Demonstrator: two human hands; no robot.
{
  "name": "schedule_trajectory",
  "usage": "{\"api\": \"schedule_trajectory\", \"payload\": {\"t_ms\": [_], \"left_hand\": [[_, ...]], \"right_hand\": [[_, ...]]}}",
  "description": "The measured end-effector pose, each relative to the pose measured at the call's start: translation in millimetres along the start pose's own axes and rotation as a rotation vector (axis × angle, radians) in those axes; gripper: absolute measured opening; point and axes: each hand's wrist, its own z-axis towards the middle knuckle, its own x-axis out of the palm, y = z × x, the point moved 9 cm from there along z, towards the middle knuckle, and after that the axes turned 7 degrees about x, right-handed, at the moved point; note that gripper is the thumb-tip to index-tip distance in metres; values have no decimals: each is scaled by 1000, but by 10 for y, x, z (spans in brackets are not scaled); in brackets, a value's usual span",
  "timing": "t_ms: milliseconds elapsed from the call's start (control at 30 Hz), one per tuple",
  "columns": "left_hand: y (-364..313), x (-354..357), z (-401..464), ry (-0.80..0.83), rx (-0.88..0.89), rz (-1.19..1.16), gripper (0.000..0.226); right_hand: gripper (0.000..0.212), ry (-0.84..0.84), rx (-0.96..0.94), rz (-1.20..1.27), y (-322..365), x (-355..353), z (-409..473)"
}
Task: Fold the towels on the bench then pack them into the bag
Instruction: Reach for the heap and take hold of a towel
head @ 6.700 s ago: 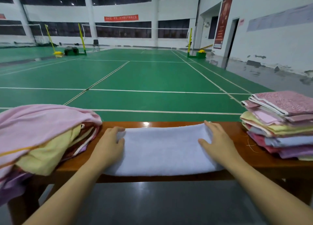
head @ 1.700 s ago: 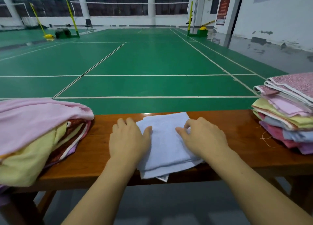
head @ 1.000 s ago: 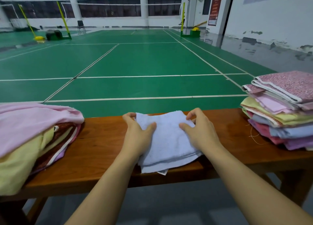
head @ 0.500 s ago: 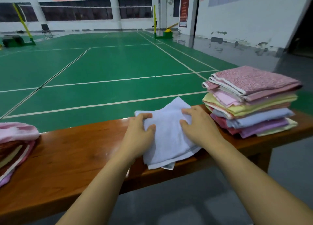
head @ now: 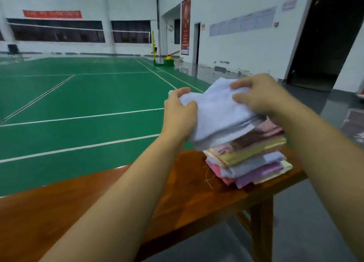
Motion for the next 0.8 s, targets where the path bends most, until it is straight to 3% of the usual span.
{"api": "schedule_trajectory", "payload": {"t_ms": [133,267,333,467,633,700,800], "left_hand": [[-112,564,273,98,-27,16,42],[494,1169,54,420,-288,560,47],[584,1211,14,425,-213,635,51],[644,1331,0,524,-56,545,48],[645,1165,38,455,-30,518,58],[629,1014,67,424,-19,554,60],[615,583,89,320,4,629,64]], "right_hand": [[34,19,46,-58,-299,-358,308],[32,106,207,-462,-849,-1,422],[46,141,164,-467,-943,231,394],[63,226,94,-455,-1026,561,327],[59,98,49,-505,-804,348,314],[58,8,-43,-479,-546,315,272],[60,14,-224,-460,-74,607,126]]}}
